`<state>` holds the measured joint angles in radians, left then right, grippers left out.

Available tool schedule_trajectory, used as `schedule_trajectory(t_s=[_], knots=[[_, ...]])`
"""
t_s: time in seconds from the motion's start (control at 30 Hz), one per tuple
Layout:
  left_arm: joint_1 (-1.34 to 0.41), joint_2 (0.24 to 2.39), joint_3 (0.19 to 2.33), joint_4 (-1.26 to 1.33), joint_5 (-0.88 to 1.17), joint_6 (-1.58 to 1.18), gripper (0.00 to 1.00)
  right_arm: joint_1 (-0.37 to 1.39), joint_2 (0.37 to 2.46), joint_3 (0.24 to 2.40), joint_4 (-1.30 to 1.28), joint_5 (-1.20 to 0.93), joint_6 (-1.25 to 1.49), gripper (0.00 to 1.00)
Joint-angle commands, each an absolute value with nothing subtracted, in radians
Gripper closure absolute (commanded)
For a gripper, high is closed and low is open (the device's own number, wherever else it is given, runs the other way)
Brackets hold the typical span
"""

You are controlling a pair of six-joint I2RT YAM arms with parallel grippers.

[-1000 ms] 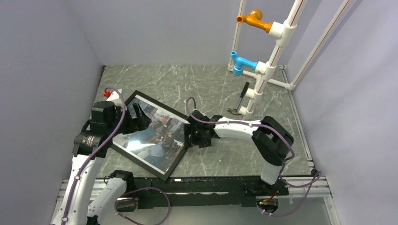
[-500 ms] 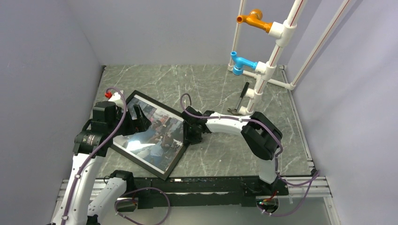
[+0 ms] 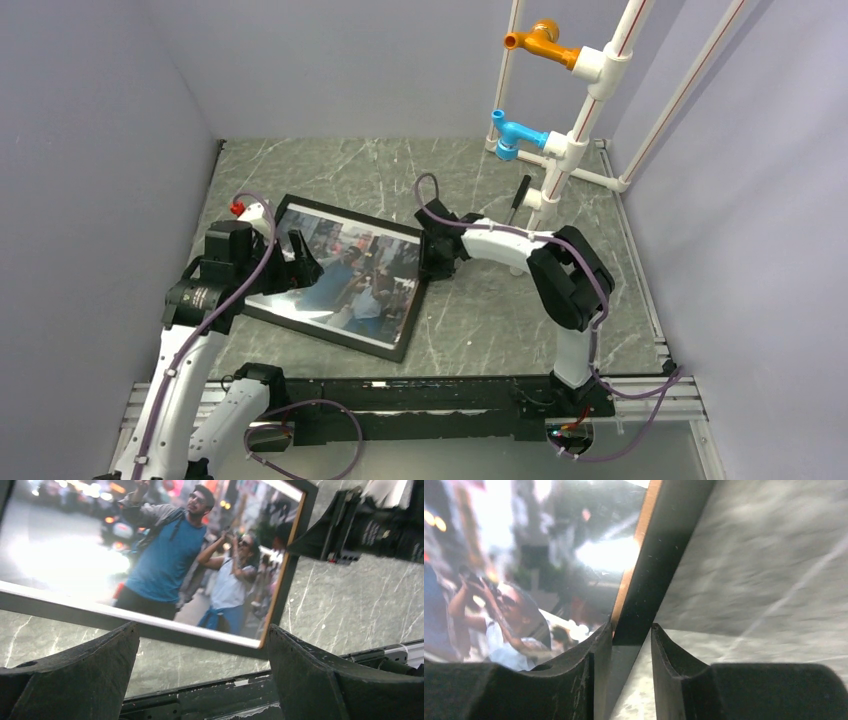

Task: Put the photo into the frame
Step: Adjust the photo frame at the center of the board.

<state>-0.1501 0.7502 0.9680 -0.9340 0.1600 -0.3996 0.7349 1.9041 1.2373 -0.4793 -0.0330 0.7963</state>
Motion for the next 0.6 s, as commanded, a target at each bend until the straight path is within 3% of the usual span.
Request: schedule_trajectory(t_s=[0.0,0.1,0.23,0.37,0.57], knots=[[-0.146,0.753,0.947,-0.918,0.157,-0.37,0.01,0.646,1.921,1.283,-0.644,0.216,0.61,0.86],[-0.146,0.761,0.931,-0.915,0.159,-0.365,0.01,0.604,1.945,1.342,-0.677,0.279,0.535,0.81],[-0.146,0.769,0.917,-0.908,0.166,-0.361,0.01,0.584,1.974,1.412,-0.724,0.301,0.485,0.42],[-0.145,0.77,0.91,-0.908,0.166,-0.357,0.01,0.584,1.938,1.402,-0.718,0.254,0.496,0.18],[-0.145,0.762,0.889,-0.906,0.164,-0.354,0.01,0.584,1.829,1.277,-0.685,0.14,0.548,0.16]])
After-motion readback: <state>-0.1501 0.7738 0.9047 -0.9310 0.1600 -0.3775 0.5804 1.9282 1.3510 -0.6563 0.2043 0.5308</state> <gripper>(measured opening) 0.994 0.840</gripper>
